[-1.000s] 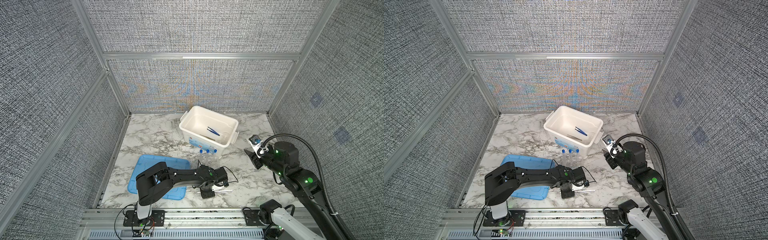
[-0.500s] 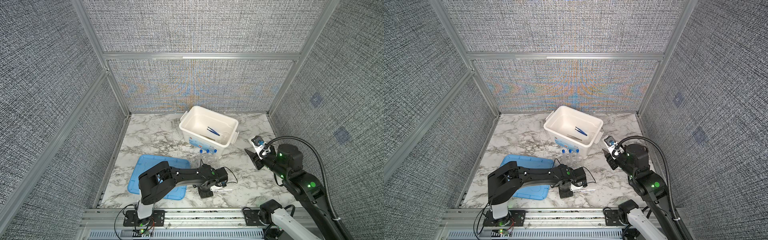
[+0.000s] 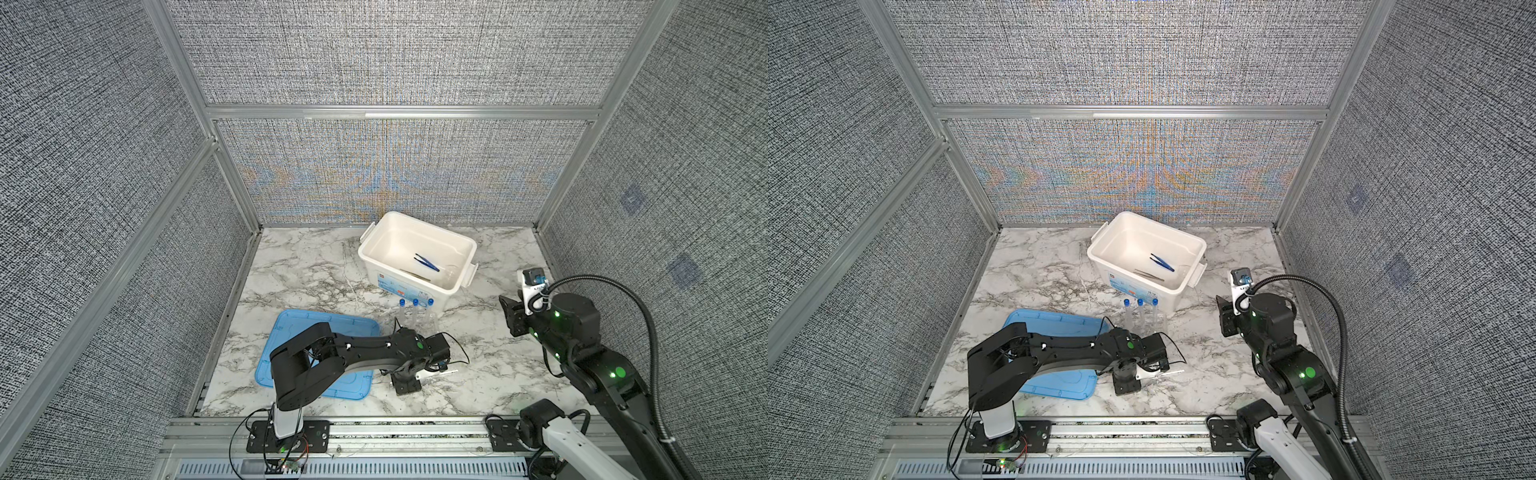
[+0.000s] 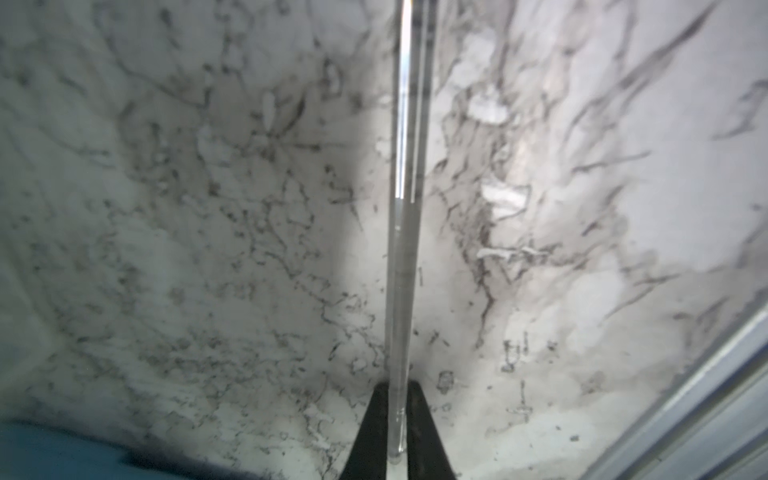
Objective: Organize the chemistry lab equipment
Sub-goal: 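Hold the glass rod in the left gripper while the right gripper moves aside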
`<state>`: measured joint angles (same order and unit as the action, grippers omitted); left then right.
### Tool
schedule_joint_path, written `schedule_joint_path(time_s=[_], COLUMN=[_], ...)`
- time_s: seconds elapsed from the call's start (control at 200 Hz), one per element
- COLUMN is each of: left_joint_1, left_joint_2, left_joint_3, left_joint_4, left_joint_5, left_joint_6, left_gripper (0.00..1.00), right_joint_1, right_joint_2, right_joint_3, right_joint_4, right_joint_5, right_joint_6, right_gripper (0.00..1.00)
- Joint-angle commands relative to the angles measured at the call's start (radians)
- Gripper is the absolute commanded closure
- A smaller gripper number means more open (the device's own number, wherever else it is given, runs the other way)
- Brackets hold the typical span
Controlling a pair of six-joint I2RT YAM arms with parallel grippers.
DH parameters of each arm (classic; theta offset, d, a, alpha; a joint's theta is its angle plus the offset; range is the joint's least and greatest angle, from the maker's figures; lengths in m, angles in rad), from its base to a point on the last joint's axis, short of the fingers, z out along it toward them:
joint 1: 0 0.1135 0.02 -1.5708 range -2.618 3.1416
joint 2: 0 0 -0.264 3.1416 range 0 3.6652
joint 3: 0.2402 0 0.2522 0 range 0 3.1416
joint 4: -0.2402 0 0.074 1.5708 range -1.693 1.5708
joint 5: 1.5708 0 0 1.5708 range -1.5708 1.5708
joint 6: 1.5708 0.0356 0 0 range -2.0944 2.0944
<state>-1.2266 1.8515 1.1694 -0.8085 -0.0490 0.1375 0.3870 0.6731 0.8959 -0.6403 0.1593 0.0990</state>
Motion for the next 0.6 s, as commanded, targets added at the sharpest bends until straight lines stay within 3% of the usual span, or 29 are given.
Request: schedule_joint_path(time_s=[0.0, 0.185, 0.3, 0.43, 0.545, 0.595], left_joint_1=[0.009, 0.021, 0.023, 0.025, 0.028, 0.032], left_joint_2=[-0.023, -0.047, -0.052, -0.058, -0.066, -0.065], left_joint_3=[-0.011, -0.033, -0.045, -0.049, -0.046, -0.042], left_joint_4=[0.012, 0.064, 0.087, 0.087, 0.084, 0.082], left_joint_5=[0.008, 0.044, 0.066, 0.078, 0.076, 0.082], left_joint_6=[-0.011, -0.012, -0.016, -0.013, -0.013, -0.01], left_gripper=[0.88, 0.88, 0.88, 0.89, 0.89, 0.89], right_joint_1=[-0.003, -0.006, -0.006, -0.003, -0.001, 0.0], right_joint_2=[0.079, 0.103, 0.12, 0.206, 0.266, 0.293], right_joint_3=[0.022, -0.196, -0.318, -0.349, -0.344, -0.345], right_joint_4=[-0.202, -0.151, -0.083, -0.034, 0.002, 0.01], right_joint_5=[-0.029, -0.394, -0.513, -0.645, -0.703, -0.705], right_joint_6=[0.414, 0.76, 0.816, 0.848, 0.907, 0.956], right_gripper=[0.53, 0.53, 0.53, 0.52, 0.51, 0.57])
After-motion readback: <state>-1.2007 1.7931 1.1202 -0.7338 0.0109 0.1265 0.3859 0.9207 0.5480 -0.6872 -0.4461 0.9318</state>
